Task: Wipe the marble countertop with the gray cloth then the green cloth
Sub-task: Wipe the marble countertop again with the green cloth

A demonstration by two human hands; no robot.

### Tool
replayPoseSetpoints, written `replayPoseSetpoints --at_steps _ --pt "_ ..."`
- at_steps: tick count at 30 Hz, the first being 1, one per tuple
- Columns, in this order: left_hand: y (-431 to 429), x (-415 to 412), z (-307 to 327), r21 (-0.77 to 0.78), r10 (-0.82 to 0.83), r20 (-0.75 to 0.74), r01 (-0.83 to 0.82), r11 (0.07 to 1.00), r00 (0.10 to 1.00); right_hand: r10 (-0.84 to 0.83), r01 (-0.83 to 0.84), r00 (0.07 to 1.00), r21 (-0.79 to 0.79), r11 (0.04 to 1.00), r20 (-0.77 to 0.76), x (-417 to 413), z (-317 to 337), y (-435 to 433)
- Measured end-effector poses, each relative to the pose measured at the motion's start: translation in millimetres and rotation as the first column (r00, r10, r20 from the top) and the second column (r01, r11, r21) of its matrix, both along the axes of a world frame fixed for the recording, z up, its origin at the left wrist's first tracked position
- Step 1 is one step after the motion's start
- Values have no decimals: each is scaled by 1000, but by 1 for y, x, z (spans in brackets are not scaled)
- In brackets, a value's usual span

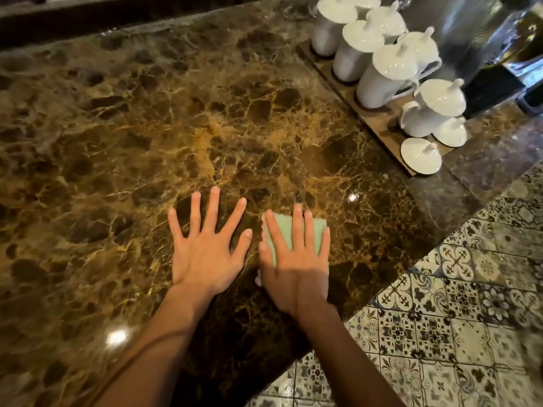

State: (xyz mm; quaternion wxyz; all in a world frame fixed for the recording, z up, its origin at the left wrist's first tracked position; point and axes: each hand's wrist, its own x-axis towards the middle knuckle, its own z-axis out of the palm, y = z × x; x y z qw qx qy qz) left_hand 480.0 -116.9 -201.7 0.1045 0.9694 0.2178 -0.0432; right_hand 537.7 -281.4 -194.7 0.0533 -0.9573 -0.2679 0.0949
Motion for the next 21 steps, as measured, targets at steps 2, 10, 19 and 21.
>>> replayPoseSetpoints --at_steps 2,10,19,21 --pt "0 0 0 -7 6 -2 -6 1000 1000 -28 28 999 -9 1000 -35 43 0 17" --pt "-1 2 3 -45 35 -24 -36 998 999 -123 123 990 -1 992 -68 210 2 84" --pt "-1 4 6 -60 33 -33 -35 998 999 -109 109 993 7 994 -45 200 1 69" --pt "-1 4 6 -58 29 -30 -31 998 999 -100 100 995 7 995 -16 166 -1 49"
